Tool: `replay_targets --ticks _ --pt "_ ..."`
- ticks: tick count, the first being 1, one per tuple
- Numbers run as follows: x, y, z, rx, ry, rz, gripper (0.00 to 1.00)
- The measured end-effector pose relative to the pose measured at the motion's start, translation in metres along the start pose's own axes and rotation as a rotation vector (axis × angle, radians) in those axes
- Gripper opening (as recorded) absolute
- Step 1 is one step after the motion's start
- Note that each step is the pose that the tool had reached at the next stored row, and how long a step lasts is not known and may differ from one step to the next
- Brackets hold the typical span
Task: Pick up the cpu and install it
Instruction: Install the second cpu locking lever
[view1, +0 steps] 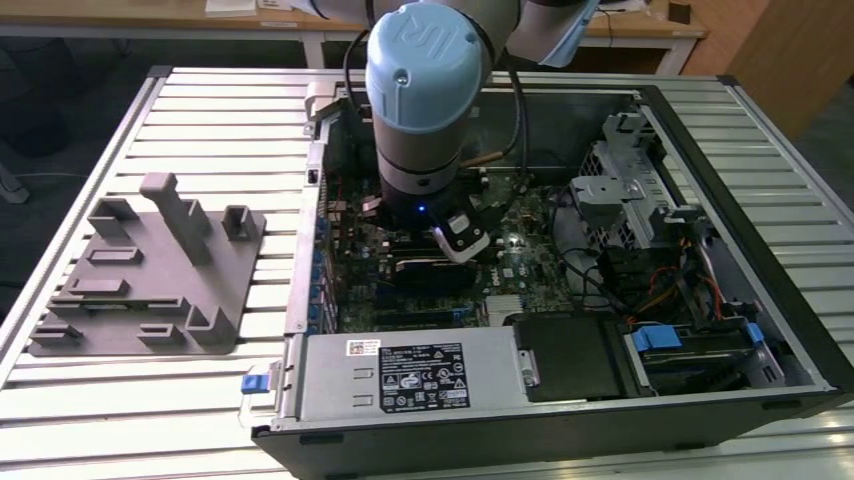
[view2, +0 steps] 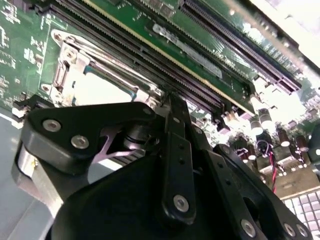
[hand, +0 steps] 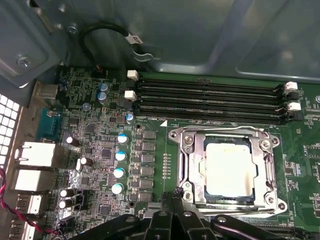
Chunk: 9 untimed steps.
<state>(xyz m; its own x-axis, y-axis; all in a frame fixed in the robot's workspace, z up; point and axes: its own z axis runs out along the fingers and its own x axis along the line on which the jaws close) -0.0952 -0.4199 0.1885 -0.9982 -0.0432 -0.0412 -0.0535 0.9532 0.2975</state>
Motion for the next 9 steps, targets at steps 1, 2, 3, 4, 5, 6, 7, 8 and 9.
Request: replay_targets --ticks 1,2,3,4,5,6,7,8,9 --pt "0.0 0.0 0.0 -0.0001 0.0 0.0 0.11" --pt "0.0 0.0001 -0.0004 -0.0001 -0.0001 0.0 0.11" --pt "0.0 0.0003 -0.0008 -0.0001 -0.0001 0.0 0.11" --pt "-0.0001 0.0005 -0.0015 -0.0001 -0.0001 0.0 0.11" --pt "-0.0002 0.0009 -0.0025 -0.0008 -0.0004 0.0 0.11" --pt "-0.0002 0.0014 -0.0042 -0.0004 -0.0002 0.0 0.11" --pt "-0.0003 0.002 -0.0064 0.0 0.0 0.0 0.11" --pt "-0.0004 0.0027 -0.0085 -0.0002 -0.0002 0.0 0.11" --pt "-0.0005 0.0034 -0.0108 -0.0002 -0.0001 0.0 0.11"
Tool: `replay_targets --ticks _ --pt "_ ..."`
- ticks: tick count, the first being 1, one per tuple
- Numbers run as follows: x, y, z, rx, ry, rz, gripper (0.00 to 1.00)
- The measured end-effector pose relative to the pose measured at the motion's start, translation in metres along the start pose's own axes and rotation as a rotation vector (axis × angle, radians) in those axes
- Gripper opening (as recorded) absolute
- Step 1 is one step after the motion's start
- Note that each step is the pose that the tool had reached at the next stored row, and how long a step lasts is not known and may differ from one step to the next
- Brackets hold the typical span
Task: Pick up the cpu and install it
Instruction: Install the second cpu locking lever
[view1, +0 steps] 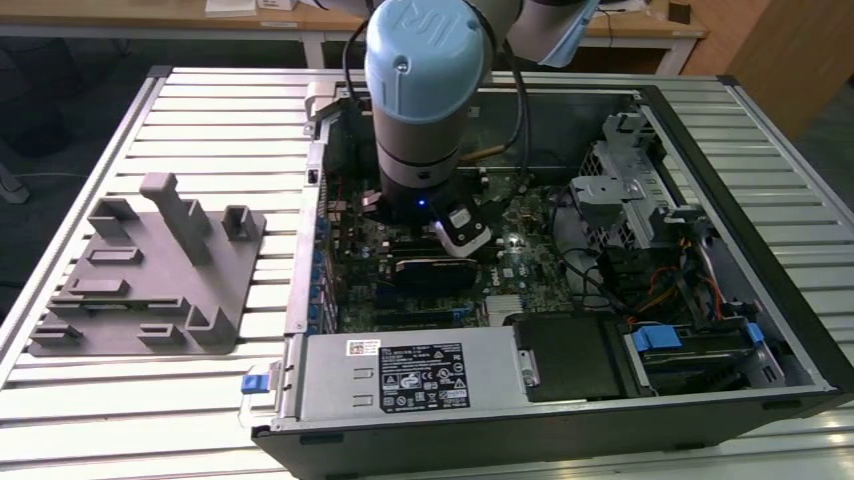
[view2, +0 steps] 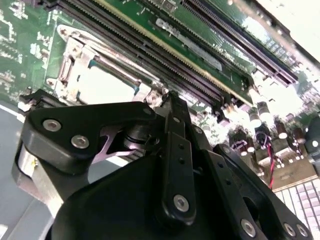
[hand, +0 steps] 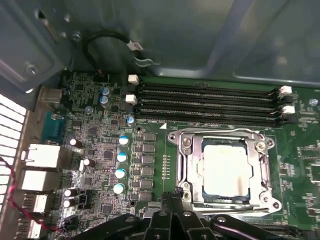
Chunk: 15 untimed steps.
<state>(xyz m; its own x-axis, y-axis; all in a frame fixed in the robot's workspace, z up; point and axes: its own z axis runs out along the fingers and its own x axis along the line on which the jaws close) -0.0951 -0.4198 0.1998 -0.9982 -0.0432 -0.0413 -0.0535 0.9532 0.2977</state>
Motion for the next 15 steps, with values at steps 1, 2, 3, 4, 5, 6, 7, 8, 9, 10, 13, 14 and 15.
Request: replay_targets --ticks 1,2,3,4,5,6,7,8,9,10,13,14,15 --pt "-0.0001 0.0007 -0.0024 0.0 0.0 0.0 0.11" --pt "-0.0002 0.0016 -0.0052 0.0001 0.0 0.0 0.11" --pt "-0.0003 0.0024 -0.0077 0.0001 -0.0001 0.0 0.11" --pt "-0.0005 0.0032 -0.0102 0.0001 -0.0002 0.001 0.11" --pt "-0.0005 0.0039 -0.0127 0.0003 -0.0003 0.002 0.11" --pt "-0.0007 0.0046 -0.015 0.0005 -0.0007 0.002 0.11" --pt "-0.0008 0.0053 -0.0171 0.0007 -0.0013 0.003 0.11" --pt "-0.0009 0.006 -0.0191 0.0015 -0.0018 0.005 0.11" --pt "-0.0009 0.0066 -0.021 0.0025 -0.0025 0.007 0.11" --pt "-0.001 0.0072 -0.0225 0.0048 -0.0032 0.009 0.11" --pt "-0.0012 0.0085 -0.0256 0.0278 -0.006 0.021 0.11" --pt "-0.0013 0.0088 -0.0263 0.0387 -0.0071 0.025 0.11" --pt "-0.0014 0.0091 -0.0268 0.0501 -0.0082 0.03 0.11"
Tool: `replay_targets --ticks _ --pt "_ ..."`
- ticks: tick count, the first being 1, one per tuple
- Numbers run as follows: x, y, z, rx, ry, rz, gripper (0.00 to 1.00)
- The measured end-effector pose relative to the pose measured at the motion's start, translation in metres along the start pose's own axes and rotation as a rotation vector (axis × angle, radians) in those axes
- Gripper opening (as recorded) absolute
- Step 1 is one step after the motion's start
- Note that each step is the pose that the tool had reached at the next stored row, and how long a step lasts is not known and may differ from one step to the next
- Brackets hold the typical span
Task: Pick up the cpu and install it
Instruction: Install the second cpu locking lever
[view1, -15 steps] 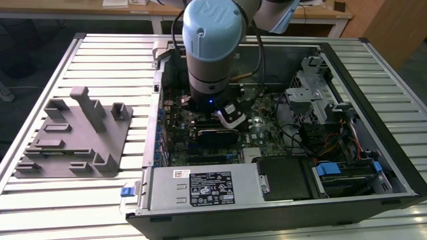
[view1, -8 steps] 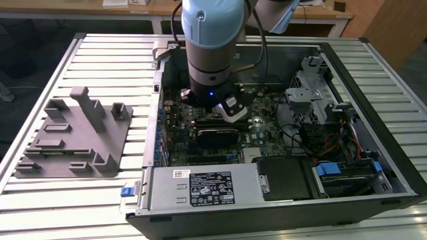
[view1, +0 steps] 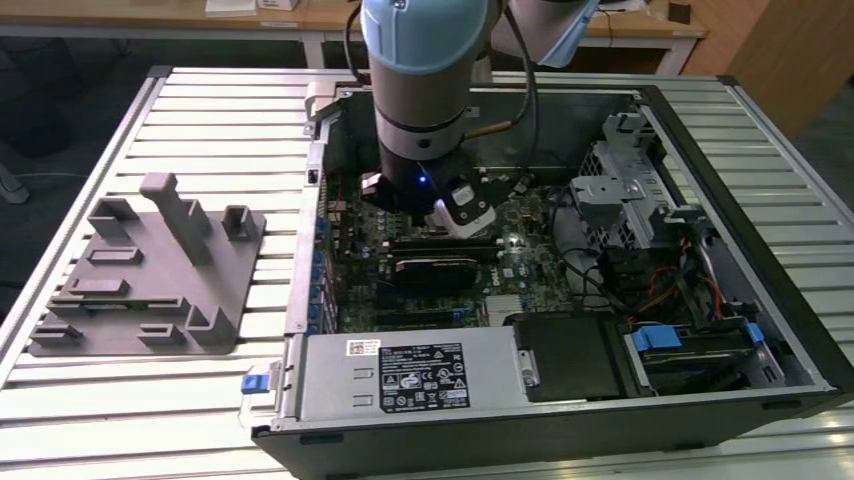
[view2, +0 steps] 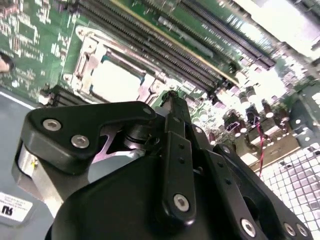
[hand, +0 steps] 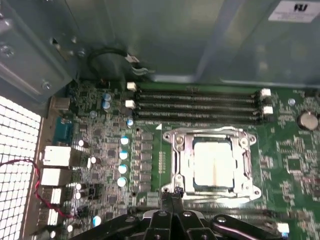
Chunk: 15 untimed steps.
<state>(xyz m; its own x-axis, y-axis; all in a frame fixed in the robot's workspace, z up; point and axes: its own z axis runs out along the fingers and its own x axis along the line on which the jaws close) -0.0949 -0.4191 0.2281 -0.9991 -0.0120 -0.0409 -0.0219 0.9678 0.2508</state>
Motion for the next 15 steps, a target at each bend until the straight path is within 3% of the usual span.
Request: replay_targets --ticks 2,8,15 --pt "-0.0004 0.0004 -0.0005 0.0217 -0.002 0.009 0.11" --pt "-0.0032 0.0055 0.001 0.0392 -0.006 0.026 0.11" --pt "-0.0087 0.0108 0.0026 0.0906 -0.0076 0.032 0.11"
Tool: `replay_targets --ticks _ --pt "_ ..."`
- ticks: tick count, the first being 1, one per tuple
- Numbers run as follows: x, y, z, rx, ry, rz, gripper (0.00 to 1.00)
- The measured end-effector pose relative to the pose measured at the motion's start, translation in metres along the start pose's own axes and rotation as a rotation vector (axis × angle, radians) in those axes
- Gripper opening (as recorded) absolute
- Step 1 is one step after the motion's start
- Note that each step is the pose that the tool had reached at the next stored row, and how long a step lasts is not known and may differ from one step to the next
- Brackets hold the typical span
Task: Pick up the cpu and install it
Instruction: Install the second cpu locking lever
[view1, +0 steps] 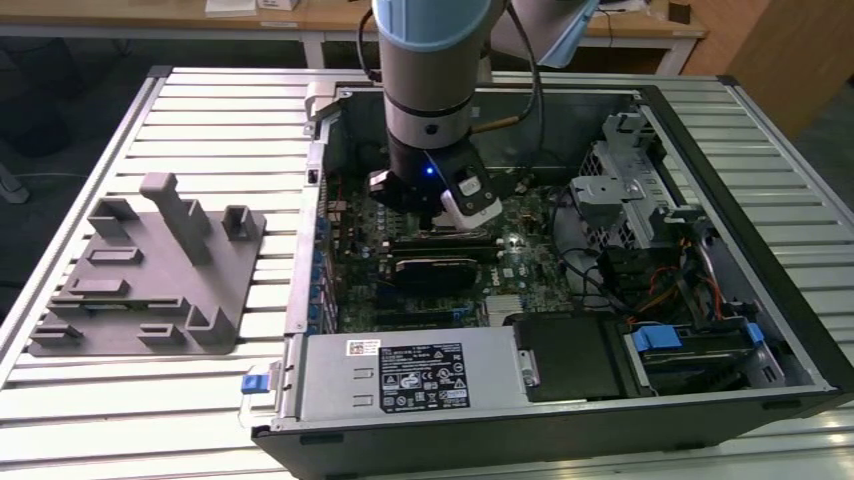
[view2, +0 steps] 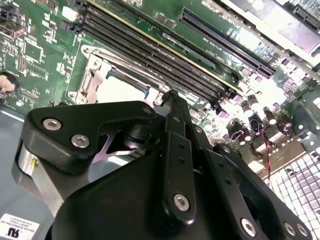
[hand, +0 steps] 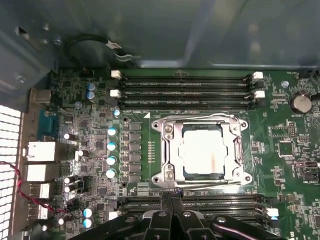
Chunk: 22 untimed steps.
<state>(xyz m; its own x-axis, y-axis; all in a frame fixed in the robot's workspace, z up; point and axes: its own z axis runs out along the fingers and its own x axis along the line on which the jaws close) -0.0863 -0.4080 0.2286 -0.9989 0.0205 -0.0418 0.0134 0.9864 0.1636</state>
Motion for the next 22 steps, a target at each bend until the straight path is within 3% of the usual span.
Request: replay_targets --ticks 6,13,16,22 --pt "-0.0026 0.0097 0.002 0.0458 -0.0007 -0.001 0.11" --pt "-0.008 0.0194 0.0041 0.08 -0.0013 -0.002 0.11" --pt "-0.0111 0.0233 0.0051 0.0874 -0.0015 -0.001 0.11" --pt "-0.0231 0.0274 0.0071 0.0879 -0.0005 0.0 0.11"
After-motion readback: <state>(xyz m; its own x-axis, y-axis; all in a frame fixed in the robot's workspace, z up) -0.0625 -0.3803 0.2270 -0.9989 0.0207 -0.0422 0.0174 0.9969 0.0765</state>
